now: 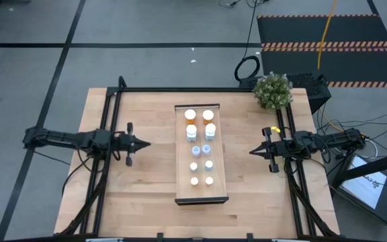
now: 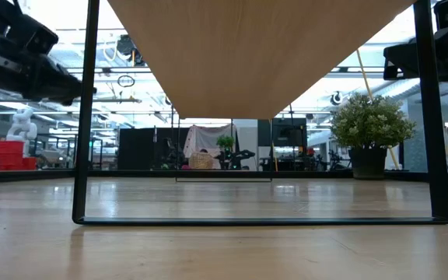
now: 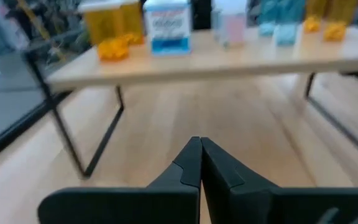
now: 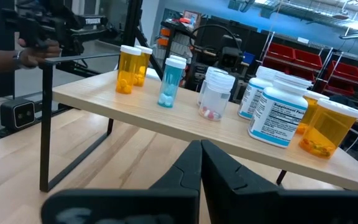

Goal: Pick and place medicine bottles onto shelf by color
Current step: Return to Home Position

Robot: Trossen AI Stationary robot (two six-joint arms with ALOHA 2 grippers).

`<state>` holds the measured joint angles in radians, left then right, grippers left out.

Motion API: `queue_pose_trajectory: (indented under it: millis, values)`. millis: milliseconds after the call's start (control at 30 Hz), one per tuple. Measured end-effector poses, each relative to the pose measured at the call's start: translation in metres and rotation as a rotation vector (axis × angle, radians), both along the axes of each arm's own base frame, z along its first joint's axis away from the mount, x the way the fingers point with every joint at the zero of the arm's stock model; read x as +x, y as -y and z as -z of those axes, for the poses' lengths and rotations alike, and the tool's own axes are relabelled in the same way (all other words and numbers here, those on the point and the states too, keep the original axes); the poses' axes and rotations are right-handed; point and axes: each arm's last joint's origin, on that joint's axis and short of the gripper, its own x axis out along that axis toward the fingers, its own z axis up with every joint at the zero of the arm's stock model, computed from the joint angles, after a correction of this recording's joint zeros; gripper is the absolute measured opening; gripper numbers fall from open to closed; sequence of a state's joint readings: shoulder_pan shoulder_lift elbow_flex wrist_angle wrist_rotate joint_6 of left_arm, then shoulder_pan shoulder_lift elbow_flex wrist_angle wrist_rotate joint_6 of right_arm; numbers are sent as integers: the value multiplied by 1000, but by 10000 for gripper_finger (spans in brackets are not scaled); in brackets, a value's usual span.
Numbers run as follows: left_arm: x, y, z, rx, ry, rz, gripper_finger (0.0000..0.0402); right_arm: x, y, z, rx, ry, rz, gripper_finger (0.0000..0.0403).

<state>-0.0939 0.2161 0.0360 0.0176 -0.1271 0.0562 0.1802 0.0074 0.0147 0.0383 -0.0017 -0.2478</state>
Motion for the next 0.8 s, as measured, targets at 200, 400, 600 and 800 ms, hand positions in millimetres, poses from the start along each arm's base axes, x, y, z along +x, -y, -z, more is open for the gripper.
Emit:
queue_pose_trajectory:
  millis: [200, 400, 600, 800]
  values:
    - [-6, 0, -4, 10, 39, -46, 2, 0, 0, 0, -1, -3, 0, 0]
    - [-12, 3, -11, 22, 121, -17, 1, 0, 0, 0, -1, -4, 0, 0]
    - [-16, 4, -16, 53, 159, 1, 1, 0, 0, 0, -1, -5, 1, 0]
    - [-15, 4, -14, 68, 124, -11, 2, 0, 0, 1, -1, -8, 0, 0]
